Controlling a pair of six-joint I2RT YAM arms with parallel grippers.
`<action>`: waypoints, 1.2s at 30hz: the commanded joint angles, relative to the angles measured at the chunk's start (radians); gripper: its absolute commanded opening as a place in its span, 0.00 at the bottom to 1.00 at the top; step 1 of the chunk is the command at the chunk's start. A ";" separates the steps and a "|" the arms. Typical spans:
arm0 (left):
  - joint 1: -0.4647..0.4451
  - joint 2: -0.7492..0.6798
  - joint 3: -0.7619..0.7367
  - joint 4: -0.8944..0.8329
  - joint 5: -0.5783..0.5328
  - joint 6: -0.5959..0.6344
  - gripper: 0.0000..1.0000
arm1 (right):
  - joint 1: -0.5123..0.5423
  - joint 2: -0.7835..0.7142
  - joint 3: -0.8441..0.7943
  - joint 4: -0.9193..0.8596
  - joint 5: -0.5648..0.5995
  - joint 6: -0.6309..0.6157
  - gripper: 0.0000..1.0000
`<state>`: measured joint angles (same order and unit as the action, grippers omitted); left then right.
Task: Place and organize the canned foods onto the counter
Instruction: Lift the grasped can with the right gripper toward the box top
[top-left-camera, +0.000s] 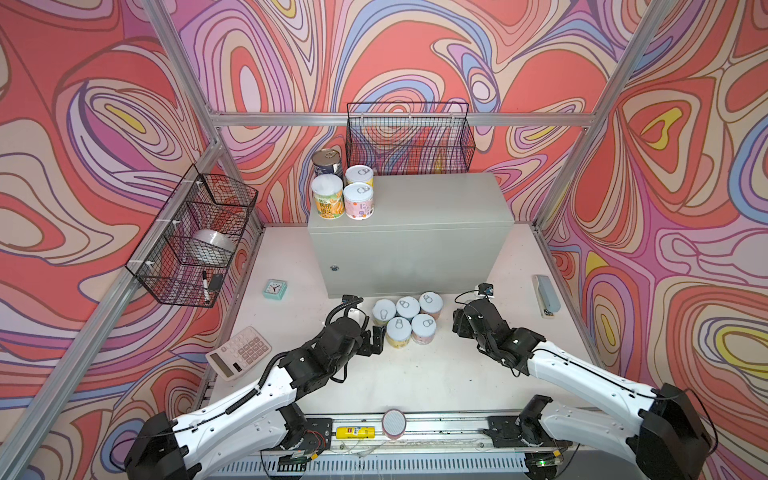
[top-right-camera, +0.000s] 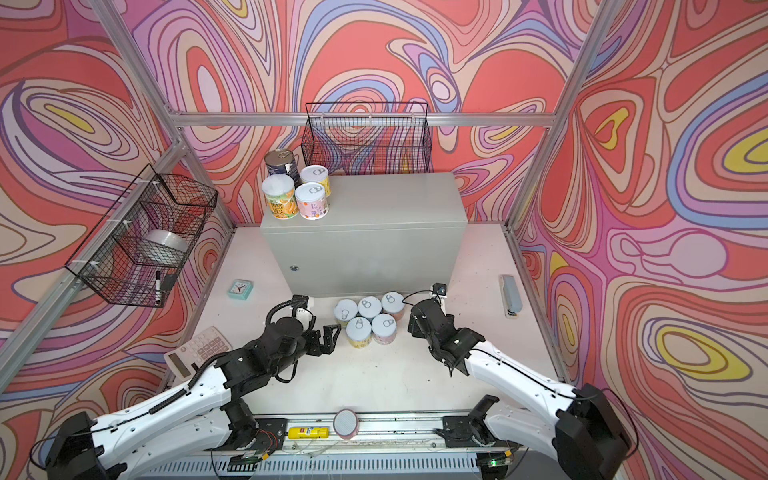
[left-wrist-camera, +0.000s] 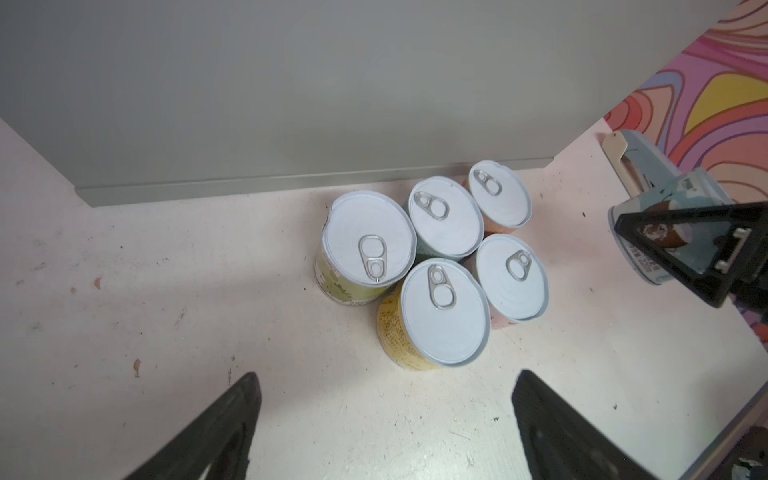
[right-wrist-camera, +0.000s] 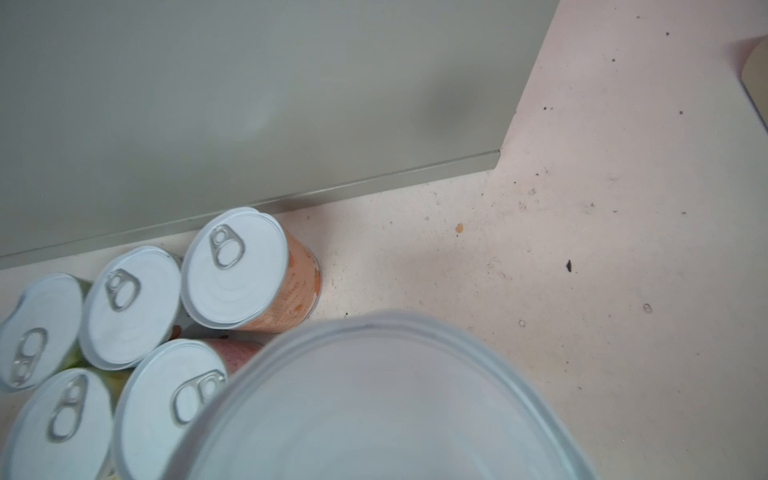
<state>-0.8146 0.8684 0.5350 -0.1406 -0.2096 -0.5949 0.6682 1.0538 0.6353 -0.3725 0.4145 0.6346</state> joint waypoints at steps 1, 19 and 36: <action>0.034 -0.038 0.087 -0.071 0.042 0.039 0.96 | 0.015 -0.062 0.105 -0.103 -0.019 -0.029 0.00; 0.144 -0.048 0.343 -0.252 0.170 0.145 0.96 | 0.077 0.051 0.618 -0.215 -0.145 -0.210 0.00; 0.189 0.030 0.354 -0.188 0.269 0.168 0.97 | 0.078 0.567 1.394 -0.349 -0.105 -0.425 0.00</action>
<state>-0.6361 0.8818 0.8726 -0.3614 0.0338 -0.4438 0.7410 1.5433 1.9079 -0.7269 0.2737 0.2829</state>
